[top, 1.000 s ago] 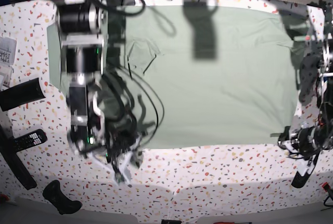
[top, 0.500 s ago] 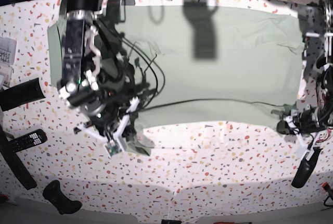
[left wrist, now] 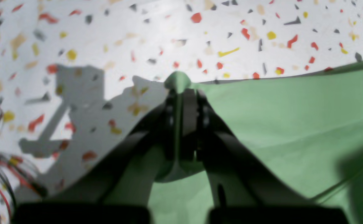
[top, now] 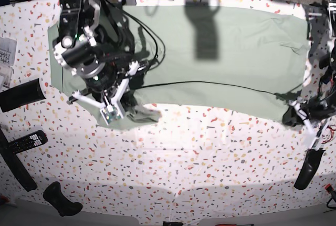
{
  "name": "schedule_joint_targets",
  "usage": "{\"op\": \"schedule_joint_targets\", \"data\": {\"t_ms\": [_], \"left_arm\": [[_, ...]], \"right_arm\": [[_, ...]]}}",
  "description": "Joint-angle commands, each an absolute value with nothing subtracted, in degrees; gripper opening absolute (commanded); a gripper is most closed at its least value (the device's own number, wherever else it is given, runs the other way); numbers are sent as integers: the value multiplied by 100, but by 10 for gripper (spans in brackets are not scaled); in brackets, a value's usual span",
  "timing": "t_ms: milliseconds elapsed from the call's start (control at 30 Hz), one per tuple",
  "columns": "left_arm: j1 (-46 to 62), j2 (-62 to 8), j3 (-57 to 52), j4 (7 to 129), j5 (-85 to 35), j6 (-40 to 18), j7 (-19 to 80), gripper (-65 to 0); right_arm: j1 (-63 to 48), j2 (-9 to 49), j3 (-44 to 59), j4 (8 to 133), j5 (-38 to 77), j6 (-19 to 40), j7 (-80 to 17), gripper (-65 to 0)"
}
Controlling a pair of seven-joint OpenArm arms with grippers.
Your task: Fold the T-shirt properly
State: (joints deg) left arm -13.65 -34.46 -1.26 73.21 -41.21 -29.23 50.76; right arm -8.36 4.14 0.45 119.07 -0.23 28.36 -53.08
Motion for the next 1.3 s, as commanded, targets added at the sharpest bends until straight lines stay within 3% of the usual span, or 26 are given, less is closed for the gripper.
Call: {"op": "schedule_joint_targets", "data": {"t_ms": [0,800,1267], "left_arm": [[-1428,-3559,-283,7426,-4261,-2961,5013,-650],[-1210,-3557,-558,7435,-4534,-2963,5284,-650],[-823,-3542,-558,7437,-4705,-2965,5498,-650]], "right_arm": [[-805,427,47,12081,-5,2825,-5205,-650],[-913,427,47,12258,-3,2803,-5607,-650],[-1343,427,47,12265,3,2458,-6025,-650]]}}
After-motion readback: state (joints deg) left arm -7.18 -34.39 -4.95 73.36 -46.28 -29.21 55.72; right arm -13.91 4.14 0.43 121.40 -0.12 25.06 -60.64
